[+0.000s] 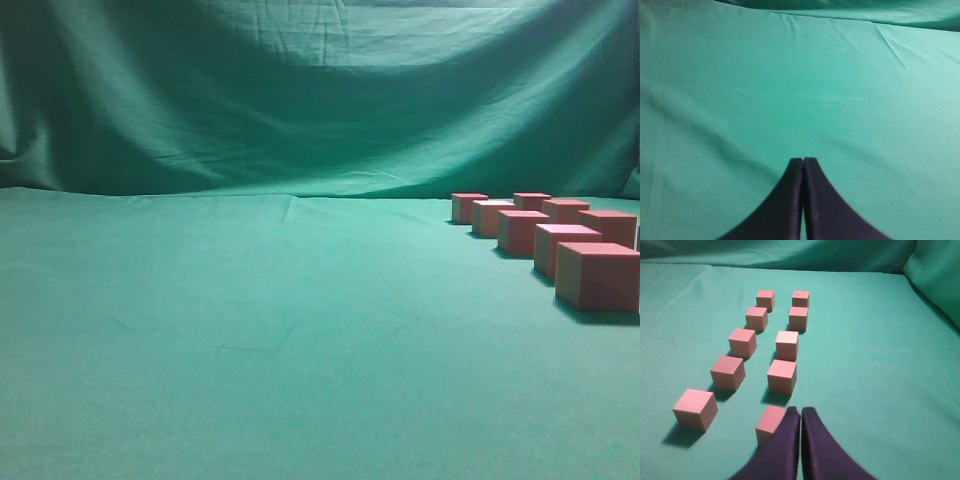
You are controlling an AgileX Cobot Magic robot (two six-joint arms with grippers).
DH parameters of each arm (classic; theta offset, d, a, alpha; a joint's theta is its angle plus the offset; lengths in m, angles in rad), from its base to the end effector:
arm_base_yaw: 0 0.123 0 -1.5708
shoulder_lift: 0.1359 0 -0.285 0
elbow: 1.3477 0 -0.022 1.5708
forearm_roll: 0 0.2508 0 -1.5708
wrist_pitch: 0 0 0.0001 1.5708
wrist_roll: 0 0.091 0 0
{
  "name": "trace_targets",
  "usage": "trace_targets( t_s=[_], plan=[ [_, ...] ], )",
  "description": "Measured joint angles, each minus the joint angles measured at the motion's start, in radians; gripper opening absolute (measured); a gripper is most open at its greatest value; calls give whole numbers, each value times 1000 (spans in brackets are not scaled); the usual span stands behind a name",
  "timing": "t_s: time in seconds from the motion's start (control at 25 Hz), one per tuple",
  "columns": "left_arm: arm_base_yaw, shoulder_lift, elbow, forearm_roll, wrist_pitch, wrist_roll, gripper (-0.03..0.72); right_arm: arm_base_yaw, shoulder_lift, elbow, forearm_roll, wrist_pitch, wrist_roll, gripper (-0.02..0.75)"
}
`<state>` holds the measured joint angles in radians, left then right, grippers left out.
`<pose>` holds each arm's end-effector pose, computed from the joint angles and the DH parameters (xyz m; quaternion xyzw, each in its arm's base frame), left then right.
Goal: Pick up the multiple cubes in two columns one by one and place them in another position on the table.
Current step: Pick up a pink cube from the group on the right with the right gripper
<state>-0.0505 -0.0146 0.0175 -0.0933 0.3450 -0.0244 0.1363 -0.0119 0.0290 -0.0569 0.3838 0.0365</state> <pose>0.0528 -0.0056 0.1771 -0.0149 0.7924 -0.0620 0.6066 0.0521 0.0052 0.1696 -0.0554 0.8068 0.0267 0.5876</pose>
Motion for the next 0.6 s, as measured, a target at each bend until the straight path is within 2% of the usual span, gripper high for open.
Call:
trace_targets(
  t_s=[0.6],
  plan=[
    [0,0,0,0,0,0,0,0,0,0,0,0,0,0]
  ],
)
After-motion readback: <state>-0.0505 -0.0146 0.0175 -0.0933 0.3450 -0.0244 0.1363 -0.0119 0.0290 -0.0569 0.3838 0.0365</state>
